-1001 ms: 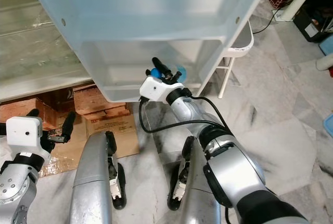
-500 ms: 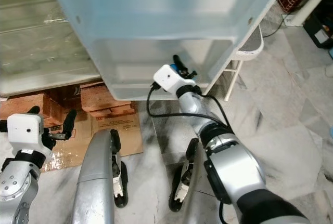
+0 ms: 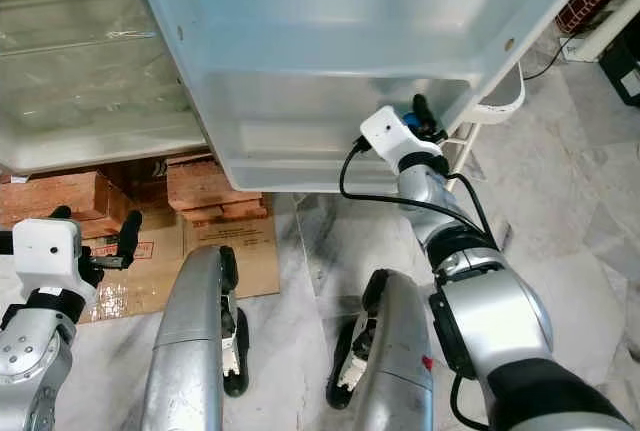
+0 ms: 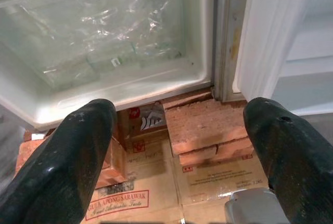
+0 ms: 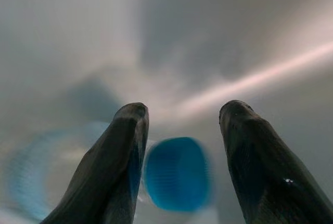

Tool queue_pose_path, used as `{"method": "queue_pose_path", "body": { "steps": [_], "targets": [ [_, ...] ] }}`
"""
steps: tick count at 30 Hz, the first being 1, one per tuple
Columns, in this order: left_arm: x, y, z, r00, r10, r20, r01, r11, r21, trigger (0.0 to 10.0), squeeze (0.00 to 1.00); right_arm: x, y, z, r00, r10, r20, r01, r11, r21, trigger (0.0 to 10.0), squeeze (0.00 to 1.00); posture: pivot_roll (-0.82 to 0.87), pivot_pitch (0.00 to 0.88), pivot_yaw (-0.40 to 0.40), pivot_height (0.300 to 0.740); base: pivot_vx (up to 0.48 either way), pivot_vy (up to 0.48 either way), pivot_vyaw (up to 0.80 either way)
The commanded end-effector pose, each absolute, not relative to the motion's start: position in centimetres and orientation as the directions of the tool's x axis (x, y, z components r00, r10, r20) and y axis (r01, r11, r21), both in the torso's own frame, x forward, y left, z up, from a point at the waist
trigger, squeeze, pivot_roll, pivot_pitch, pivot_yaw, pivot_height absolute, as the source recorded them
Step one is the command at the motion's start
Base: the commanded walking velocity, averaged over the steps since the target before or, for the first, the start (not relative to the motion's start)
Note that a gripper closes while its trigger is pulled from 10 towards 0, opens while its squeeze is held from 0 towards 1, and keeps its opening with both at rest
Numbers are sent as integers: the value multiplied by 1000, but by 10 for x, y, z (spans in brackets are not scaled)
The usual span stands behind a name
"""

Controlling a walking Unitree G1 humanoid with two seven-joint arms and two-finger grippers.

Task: Restocking fridge

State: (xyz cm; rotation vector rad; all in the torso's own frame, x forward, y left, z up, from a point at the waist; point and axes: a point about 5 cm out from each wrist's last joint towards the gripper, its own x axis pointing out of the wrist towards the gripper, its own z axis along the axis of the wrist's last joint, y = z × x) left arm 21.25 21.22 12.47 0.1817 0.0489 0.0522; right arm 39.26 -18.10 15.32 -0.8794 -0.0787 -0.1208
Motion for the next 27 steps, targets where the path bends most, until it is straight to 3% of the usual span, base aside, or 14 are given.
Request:
{"method": "queue_pose_path", "body": {
  "steps": [1,16,27],
  "targets": [
    [208,216,117,993,78,-88,-60,980,188,10000,0,389,-206,153,977,-172,127,206,605,-770,10000,1000,256,343,-48,554,0,0,0],
    [215,215,113,991,108,-75,-93,980,176,10000,0,392,-204,179,966,-20,259,217,607,-764,10000,1000,183,295,-87,554,0,0,0],
    [225,207,110,993,108,-53,-99,984,149,10000,0,386,-217,184,950,-25,310,256,632,-731,10000,1000,154,257,-102,554,0,0,0]
  ]
}}
